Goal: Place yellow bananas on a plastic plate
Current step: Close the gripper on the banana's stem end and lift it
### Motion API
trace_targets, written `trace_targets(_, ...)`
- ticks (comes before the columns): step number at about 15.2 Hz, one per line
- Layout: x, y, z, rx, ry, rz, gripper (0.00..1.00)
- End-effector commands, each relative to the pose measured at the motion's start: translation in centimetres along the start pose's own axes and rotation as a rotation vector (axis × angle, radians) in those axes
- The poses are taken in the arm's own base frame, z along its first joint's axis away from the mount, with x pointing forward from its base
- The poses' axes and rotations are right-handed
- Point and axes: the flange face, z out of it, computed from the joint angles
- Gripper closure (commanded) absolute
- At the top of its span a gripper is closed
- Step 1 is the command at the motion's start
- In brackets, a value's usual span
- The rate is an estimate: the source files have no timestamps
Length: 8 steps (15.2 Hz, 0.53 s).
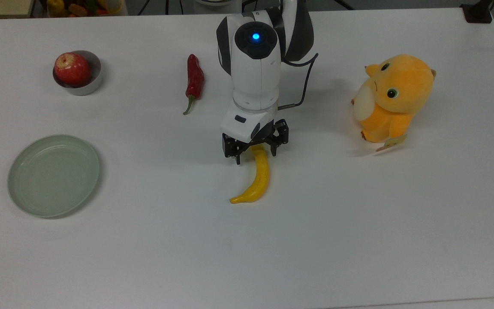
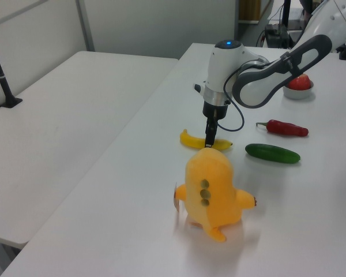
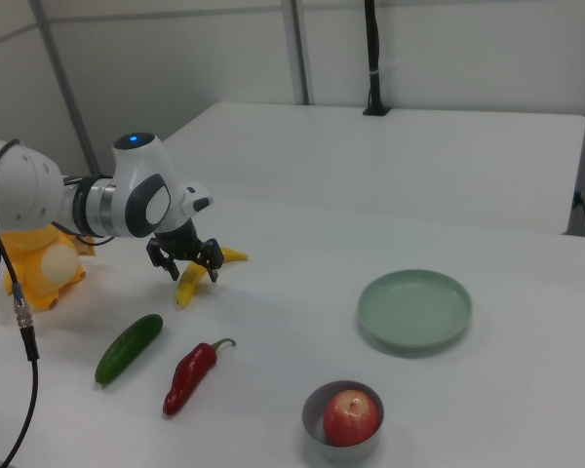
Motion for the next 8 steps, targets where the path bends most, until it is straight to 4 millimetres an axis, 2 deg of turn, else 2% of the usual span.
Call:
trace_targets(1,0.3,-0.1,-0.1,-0.013,0.015,-0.009,0.58)
trace_targets(2,0.3,-0.1,-0.1,-0.014,0.015,-0.010,0.77)
trace_targets(3,0.3,-0.1,-0.1,-0.014,0.015,-0.011,0.89)
trace_targets(5,0.3,-0.1,-0.2,-0.028,0.015,-0.030,0.96)
trace_targets(8,0.4,0.2,-1.1,-0.031,0.023,-0.022,0.96)
